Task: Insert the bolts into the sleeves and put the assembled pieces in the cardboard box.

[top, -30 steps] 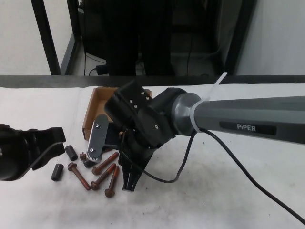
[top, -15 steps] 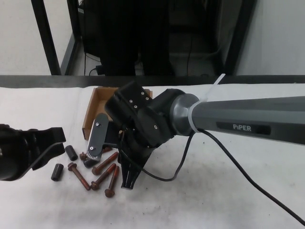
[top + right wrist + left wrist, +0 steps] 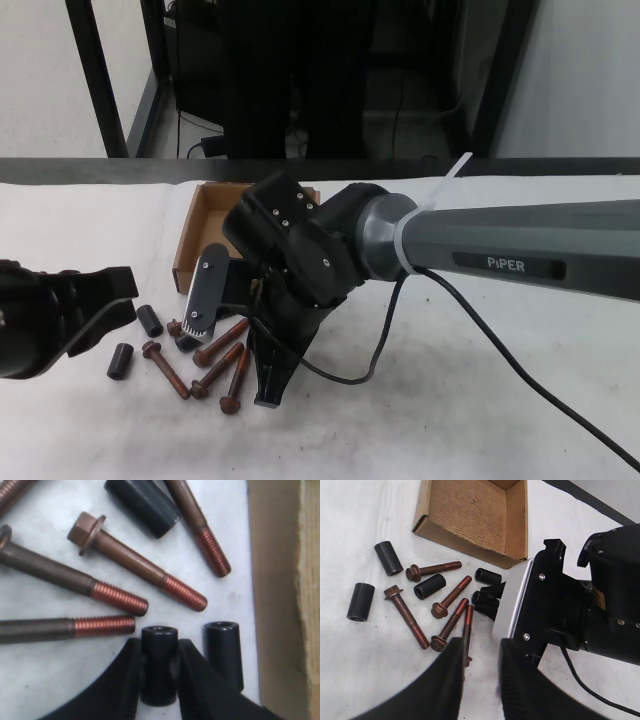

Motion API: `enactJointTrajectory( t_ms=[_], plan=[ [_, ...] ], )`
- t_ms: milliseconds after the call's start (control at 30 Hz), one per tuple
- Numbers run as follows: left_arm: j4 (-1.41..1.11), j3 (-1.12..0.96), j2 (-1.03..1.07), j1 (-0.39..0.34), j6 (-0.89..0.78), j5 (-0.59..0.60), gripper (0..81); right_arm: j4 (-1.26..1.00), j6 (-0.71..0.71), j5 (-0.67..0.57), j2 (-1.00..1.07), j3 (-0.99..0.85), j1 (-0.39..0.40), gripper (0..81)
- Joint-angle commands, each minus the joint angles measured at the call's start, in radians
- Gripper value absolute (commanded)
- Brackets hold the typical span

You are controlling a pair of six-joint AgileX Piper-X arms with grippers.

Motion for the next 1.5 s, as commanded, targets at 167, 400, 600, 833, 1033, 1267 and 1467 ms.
enactJointTrajectory(
  t_ms=[167,400,600,833,1033,1267,1467],
  plan=[
    [-0.012,-0.010,-0.012,0.002,0.001,0.000,24.3,0.140,0.073,-0.011,-0.022,-0.035,0.006,0.0],
    [-0.011,-0.010,-0.012,-0.010,0.001,-0.002,24.3,0.266,0.137,-0.023,-0.165,-0.039,0.006,0.0],
    [-0.011,-0.010,-0.012,-0.081,-0.020,-0.124,24.3,0.331,0.159,-0.028,-0.311,0.060,0.006,0.3],
    [-0.011,-0.010,0.013,-0.201,-0.213,-0.299,24.3,0.329,0.207,-0.031,-0.547,0.286,0.006,0.3],
    [-0.011,-0.010,0.127,-0.233,-0.310,-0.355,24.3,0.332,0.280,-0.046,-0.783,0.444,0.006,0.3],
    [-0.068,-0.010,0.285,-0.230,-0.385,-0.368,24.3,0.335,0.343,-0.046,-1.016,0.543,0.006,0.3],
    [-0.140,-0.051,0.409,-0.230,-0.404,-0.362,24.3,0.418,0.360,-0.046,-1.111,0.556,0.006,0.3]
  ],
)
